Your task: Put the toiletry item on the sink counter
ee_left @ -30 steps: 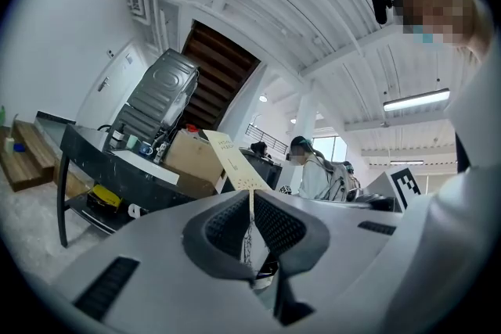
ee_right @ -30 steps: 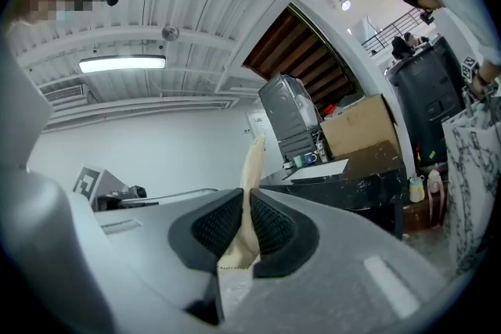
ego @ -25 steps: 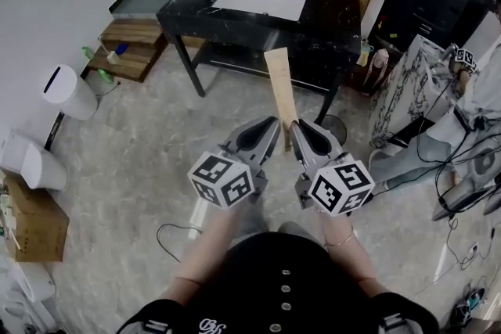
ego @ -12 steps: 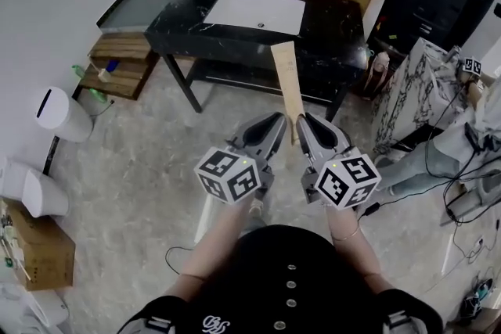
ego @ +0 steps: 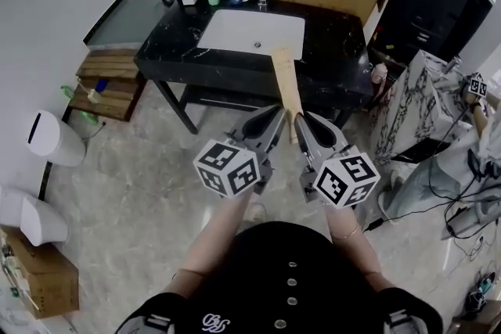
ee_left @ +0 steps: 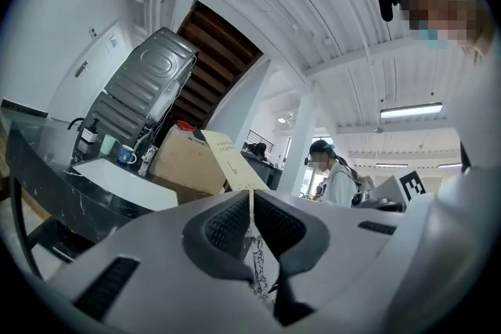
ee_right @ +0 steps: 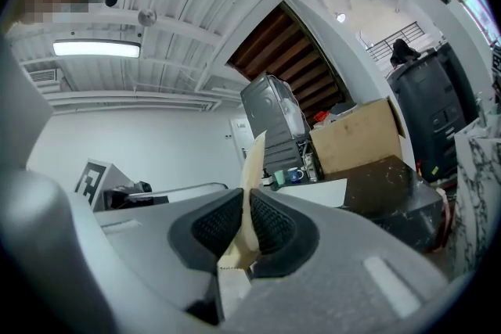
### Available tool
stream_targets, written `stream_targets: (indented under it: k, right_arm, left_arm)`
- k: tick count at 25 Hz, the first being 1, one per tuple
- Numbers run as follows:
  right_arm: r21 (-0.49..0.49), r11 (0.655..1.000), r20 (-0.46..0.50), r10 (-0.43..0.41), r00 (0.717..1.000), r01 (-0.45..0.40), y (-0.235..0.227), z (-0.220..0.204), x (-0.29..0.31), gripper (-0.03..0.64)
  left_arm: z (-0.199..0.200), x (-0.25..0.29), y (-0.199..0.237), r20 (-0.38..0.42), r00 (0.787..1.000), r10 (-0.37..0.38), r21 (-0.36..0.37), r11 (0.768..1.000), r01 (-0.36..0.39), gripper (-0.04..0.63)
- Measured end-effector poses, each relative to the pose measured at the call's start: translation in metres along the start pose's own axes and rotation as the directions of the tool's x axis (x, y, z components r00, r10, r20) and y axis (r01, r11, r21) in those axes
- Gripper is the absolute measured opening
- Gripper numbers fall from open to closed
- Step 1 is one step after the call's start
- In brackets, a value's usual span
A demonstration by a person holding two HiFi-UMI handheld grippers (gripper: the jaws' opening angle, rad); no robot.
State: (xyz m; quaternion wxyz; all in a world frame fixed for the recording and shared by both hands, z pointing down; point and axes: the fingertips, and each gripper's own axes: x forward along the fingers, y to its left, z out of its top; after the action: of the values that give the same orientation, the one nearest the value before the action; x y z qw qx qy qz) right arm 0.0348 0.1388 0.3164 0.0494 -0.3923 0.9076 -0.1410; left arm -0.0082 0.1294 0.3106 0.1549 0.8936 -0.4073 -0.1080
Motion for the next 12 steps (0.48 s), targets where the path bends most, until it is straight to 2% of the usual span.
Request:
stream_targets:
  k: [5, 12]
  right_arm:
    - [-0.011, 1.0, 0.021, -0.016, 1.0, 0.016, -0.009, 0.009, 0.039, 0.031]
    - [-0.007, 0.999, 0.022, -0.046, 0.999, 0.046, -0.017, 0.01, 0.077, 0.031]
  left_arm:
    - [0.016, 0.019, 0.032, -0.004, 1.0, -0.028, 0.015, 0.999, 0.028, 0.023]
    - [0.027, 0.027, 0.069, -0.021, 0.998, -0.054, -0.005, 0.999, 0.053, 0.023]
